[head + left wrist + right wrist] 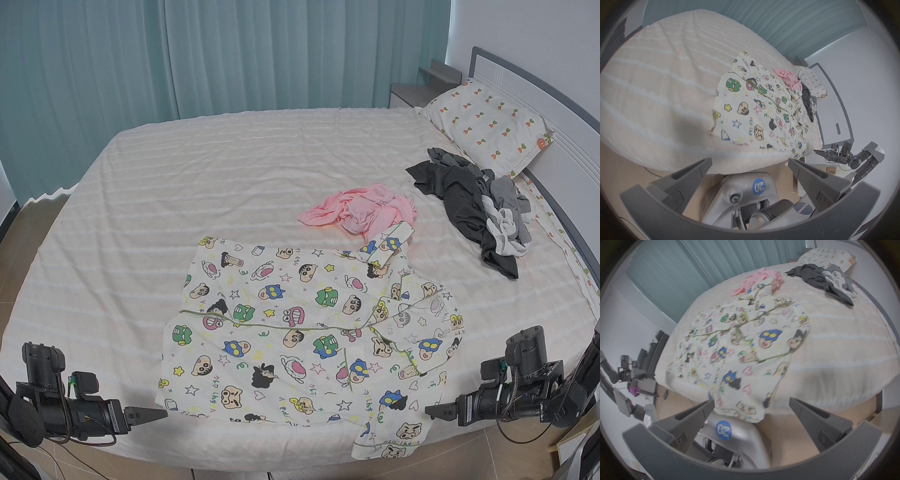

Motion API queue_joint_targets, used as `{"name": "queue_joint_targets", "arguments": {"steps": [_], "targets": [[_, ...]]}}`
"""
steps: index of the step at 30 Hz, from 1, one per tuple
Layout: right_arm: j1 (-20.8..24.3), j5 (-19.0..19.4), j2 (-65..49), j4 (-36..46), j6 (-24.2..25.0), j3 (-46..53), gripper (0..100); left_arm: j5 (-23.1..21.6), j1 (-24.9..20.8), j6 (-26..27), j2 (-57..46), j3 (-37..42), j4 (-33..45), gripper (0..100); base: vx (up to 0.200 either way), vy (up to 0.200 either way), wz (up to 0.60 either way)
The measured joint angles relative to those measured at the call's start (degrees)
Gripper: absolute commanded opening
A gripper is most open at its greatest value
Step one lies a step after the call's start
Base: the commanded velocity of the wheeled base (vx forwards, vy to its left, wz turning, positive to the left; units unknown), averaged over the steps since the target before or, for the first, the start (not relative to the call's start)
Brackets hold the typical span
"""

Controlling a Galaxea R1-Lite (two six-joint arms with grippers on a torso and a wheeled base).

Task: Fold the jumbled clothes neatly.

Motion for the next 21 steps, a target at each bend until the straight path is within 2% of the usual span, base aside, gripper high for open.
{"name": "queue_joint_targets", "arguments": {"steps": [6, 13, 21], "targets": [[1.7, 0.8, 4.6, -5.1, 1.4, 0.6, 100, 0.0, 0.0, -1.0, -0.1, 0.0, -0.1, 100, 0.000, 0.000, 0.00], [2.1, 0.6, 12.8, -18.8, 5.2, 0.7, 100, 0.0, -0.2, -8.3, 0.0, -0.6, -0.6, 100, 0.000, 0.000, 0.00], [1.9, 0.1, 20.4, -21.3, 7.1, -1.1, 100, 0.1, -0.4, -10.8, 1.4, -2.1, -1.2, 100, 0.000, 0.000, 0.00]]}}
